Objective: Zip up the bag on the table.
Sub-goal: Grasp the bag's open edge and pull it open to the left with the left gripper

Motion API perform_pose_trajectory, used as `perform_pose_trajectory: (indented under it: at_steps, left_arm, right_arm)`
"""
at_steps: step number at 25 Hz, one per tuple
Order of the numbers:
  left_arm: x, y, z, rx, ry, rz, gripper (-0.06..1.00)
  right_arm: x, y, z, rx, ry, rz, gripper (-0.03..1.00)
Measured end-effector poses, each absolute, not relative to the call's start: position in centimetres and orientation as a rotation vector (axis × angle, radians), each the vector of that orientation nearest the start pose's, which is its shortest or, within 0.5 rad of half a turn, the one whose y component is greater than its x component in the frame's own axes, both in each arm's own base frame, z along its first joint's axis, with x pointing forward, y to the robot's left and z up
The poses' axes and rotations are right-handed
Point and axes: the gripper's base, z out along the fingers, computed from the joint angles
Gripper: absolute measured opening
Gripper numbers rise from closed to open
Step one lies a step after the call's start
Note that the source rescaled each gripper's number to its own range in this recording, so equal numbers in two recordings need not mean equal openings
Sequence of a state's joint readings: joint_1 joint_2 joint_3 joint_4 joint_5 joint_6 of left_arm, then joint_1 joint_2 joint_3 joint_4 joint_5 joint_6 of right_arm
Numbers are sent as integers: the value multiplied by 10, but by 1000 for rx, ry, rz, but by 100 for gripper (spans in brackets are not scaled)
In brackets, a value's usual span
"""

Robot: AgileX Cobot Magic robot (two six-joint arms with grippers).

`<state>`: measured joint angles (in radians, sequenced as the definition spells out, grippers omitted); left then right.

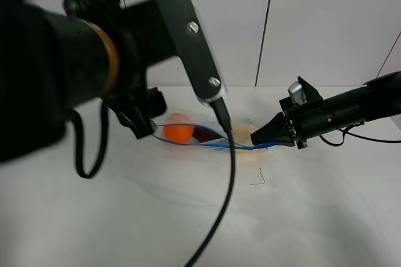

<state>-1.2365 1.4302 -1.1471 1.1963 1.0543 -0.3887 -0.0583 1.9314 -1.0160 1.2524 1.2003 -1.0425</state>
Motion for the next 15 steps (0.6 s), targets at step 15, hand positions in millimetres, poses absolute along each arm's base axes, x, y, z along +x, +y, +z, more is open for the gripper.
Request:
perform_pose_trajectory:
  at_steps: [15]
  left_arm:
    - [165,-338,217,1466,1462,655,98]
  right_arm:
    - [328,62,162,-239,2524,1508,0]
